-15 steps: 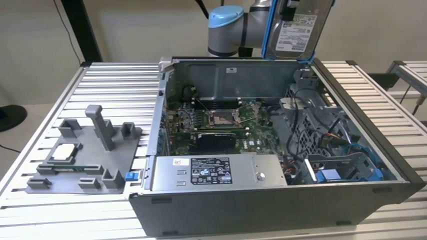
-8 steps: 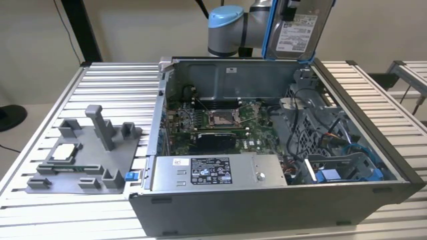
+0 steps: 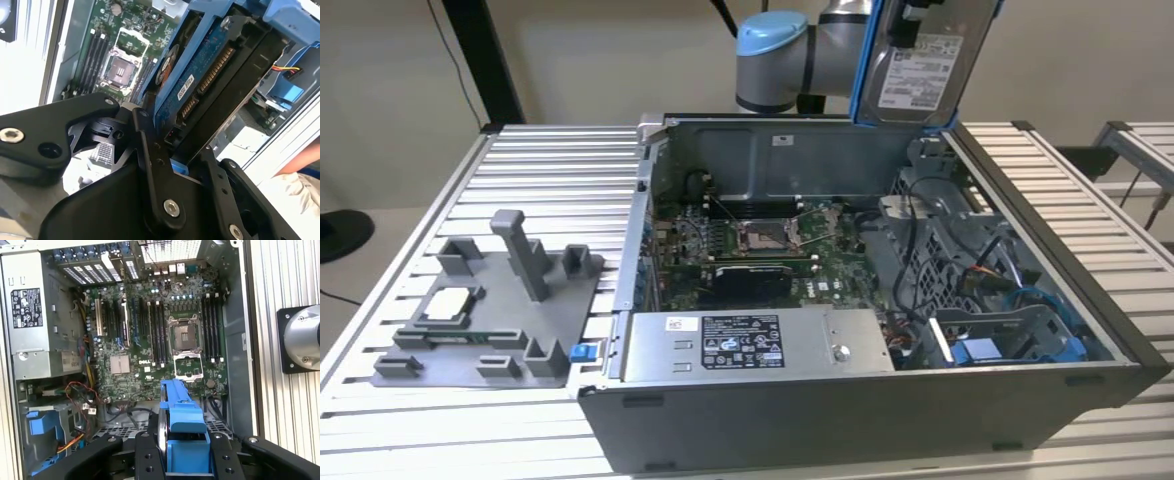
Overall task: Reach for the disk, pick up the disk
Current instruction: 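Pick up the disk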
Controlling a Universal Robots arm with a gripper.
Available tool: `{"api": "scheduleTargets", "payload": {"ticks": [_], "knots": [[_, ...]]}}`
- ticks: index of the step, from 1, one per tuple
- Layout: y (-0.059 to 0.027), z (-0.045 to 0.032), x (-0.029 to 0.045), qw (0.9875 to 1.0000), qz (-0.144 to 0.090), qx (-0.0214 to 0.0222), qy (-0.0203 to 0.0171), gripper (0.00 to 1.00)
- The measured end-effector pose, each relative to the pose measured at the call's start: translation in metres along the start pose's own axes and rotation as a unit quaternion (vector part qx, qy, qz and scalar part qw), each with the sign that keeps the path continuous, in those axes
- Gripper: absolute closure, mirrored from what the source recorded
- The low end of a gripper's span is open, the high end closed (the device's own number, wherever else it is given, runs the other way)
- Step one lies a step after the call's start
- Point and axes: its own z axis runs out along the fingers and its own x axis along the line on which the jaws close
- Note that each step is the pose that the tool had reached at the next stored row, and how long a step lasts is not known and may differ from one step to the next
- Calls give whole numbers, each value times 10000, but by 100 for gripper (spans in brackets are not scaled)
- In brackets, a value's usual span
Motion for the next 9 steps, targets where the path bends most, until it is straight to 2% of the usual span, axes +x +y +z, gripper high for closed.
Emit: {"api": "scheduleTargets", "payload": {"ticks": [9], "knots": [[-21,8,164,10000,0,0,0,100]]}}
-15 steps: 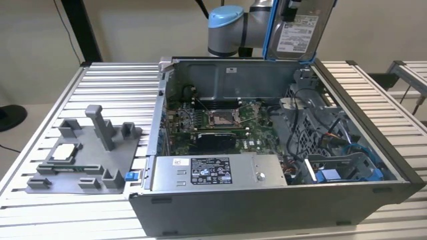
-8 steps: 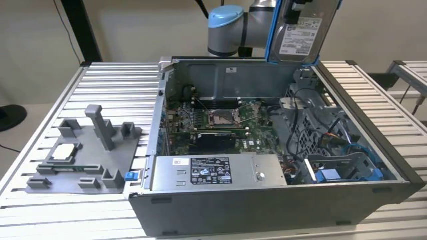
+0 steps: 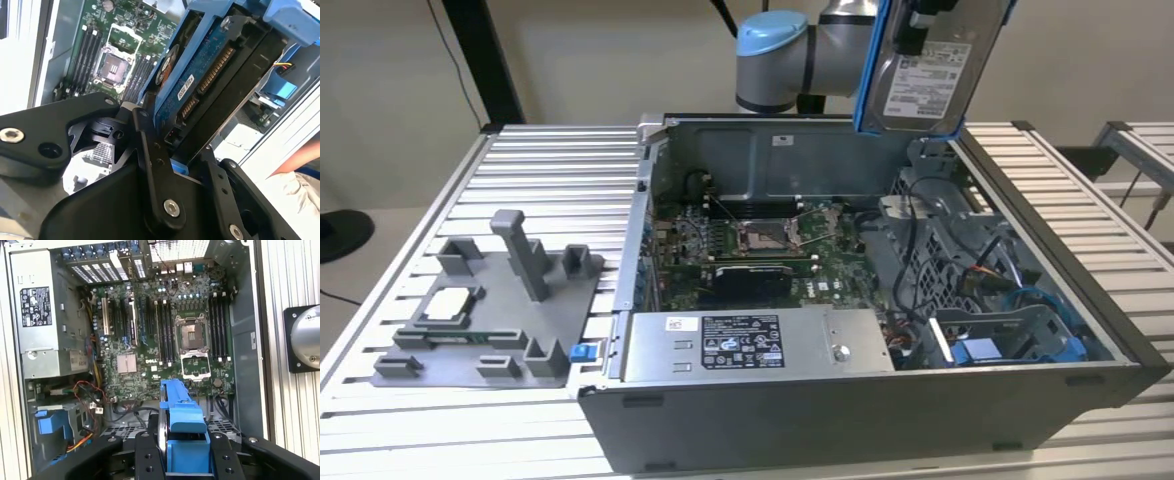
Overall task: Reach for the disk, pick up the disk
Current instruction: 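Pick up the disk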
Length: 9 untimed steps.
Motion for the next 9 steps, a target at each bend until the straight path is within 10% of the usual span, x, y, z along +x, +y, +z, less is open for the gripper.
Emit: {"api": "scheduleTargets", "payload": {"ticks": [9], "knots": [[-46,7,188,10000,0,0,0,100]]}}
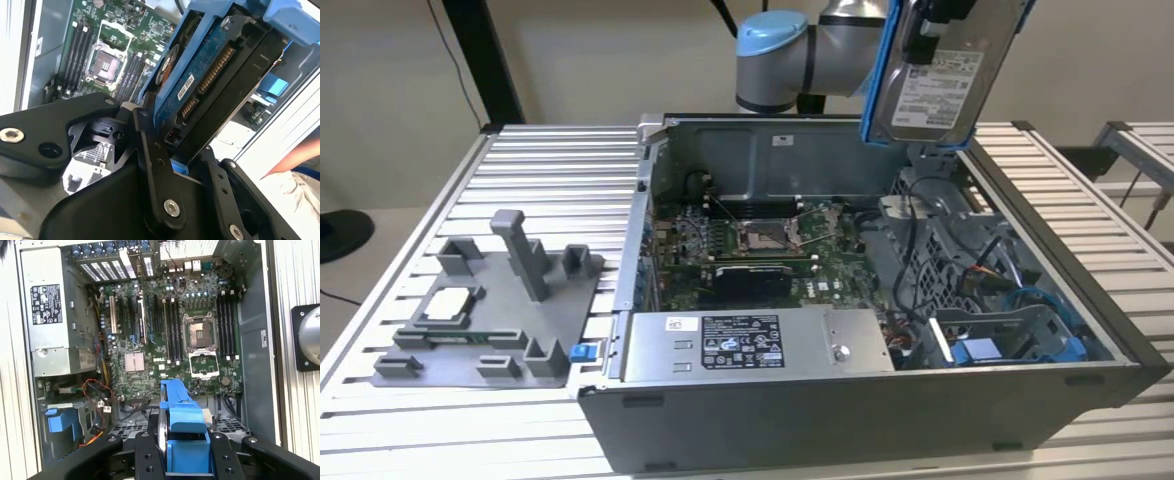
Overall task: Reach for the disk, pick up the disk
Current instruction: 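Pick up the disk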
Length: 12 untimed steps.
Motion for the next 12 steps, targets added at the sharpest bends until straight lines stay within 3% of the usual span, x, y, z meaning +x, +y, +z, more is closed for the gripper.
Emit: {"api": "scheduleTargets", "payload": {"ticks": [12], "knots": [[-60,12,281,10000,0,0,-1,100]]}}
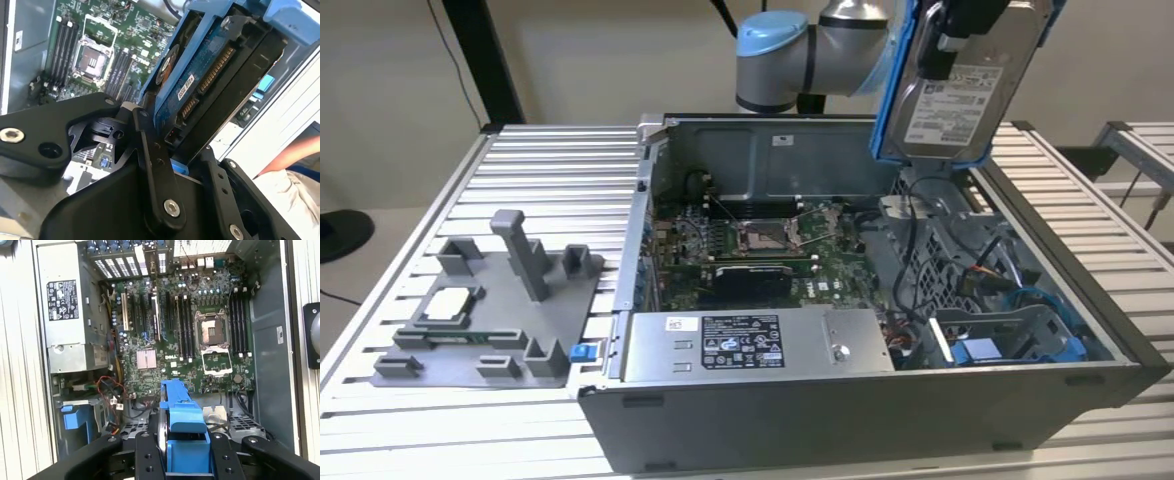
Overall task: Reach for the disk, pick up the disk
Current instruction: 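Pick up the disk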
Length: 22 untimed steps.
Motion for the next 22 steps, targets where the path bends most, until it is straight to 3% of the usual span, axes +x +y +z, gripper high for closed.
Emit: {"api": "scheduleTargets", "payload": {"ticks": [6,12,22], "knots": [[-24,8,146,10000,0,0,0,100],[-82,16,342,10000,0,0,0,100],[-183,34,750,10000,0,-1,0,100]]}}
